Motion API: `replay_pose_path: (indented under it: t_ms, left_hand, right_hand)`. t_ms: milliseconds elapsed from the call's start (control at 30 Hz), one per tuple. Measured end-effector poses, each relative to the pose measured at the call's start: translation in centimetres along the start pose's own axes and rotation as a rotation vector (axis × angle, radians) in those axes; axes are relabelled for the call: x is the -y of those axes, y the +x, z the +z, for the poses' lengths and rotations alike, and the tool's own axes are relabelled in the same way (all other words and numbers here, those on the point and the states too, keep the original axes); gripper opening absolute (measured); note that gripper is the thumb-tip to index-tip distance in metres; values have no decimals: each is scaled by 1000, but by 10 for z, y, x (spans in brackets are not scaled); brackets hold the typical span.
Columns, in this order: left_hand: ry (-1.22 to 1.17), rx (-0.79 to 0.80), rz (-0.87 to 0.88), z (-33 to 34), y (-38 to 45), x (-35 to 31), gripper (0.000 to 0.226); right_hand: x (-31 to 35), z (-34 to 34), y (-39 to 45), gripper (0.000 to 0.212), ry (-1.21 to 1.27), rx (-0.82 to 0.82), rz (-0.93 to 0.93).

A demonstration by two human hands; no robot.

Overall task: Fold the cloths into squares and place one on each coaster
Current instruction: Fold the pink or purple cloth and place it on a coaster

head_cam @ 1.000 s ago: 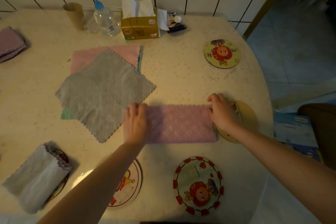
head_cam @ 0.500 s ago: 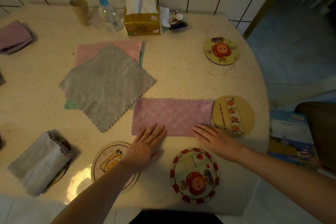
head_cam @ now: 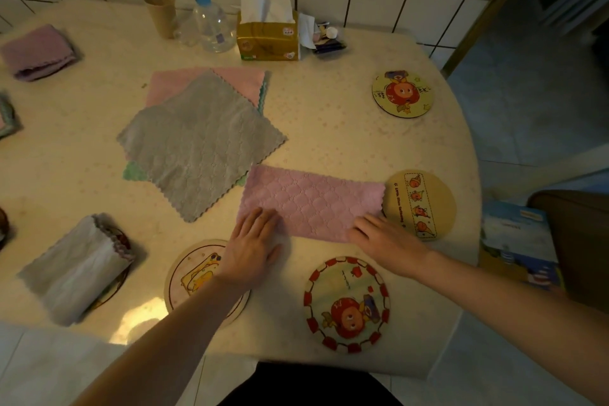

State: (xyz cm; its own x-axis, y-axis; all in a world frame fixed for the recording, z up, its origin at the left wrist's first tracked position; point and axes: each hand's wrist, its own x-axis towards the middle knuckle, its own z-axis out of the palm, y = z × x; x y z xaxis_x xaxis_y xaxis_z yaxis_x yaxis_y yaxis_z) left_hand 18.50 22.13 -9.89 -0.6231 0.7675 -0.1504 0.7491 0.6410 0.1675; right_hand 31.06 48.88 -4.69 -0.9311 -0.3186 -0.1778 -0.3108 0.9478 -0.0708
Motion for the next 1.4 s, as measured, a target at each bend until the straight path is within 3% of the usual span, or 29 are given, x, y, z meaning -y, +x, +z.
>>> replay_pose_path:
  t_ms: [167, 300, 367, 433, 533, 600, 700, 800, 867, 967, 1033, 1133, 1233, 1400]
  left_hand:
    - [-188, -36, 215, 5, -1, -67, 71]
    - [-287, -39, 306, 12, -13, -88, 55]
    - [-291, -76, 339, 17, -21, -82, 47]
    - [-262, -66, 355, 24, -31, -71, 49]
    - [-220, -27, 363, 29, -45, -57, 54]
    - [-276, 12, 323, 28, -51, -49, 56]
    - [-426, 56, 262, 20, -54, -43, 57]
    - [-669, 79, 139, 1, -46, -42, 49]
    - [-855, 86, -36, -14, -35, -41, 36]
    - [-1144, 75, -469, -25, -10, -28, 16]
    - [-1304, 10, -687, -29, 4, -21, 17]
    - [-1471, 9, -913, -28, 15, -18, 19]
    - [-1531, 40, -1026, -16, 13, -20, 25]
    - [-1577, 10, -1045, -19, 12, -20, 25]
  right_hand:
    - [48, -13, -15, 39, 240, -81, 12]
    - [75, -20, -24, 25, 397, -8, -146]
    - [73, -18, -20, 21, 409, -49, -170]
    - [61, -12, -11, 26, 386, -110, -116]
    - [33, 2, 3, 59, 204, 68, -85]
    - [18, 7, 6, 74, 98, 192, -156]
    - [6, 16, 4, 77, -10, 223, -276]
    - [1, 27, 8, 70, 29, 213, -296]
    - [1, 24, 15, 67, 185, 238, -225]
    - [10, 10, 35, 53, 641, 227, 97]
    - [17, 5, 55, 32, 941, 62, 303]
    - [19, 12, 88, 19, 1129, -68, 536]
    - [17, 20, 108, 13, 1110, -15, 685]
    - [12, 21, 110, 14, 1076, 40, 704]
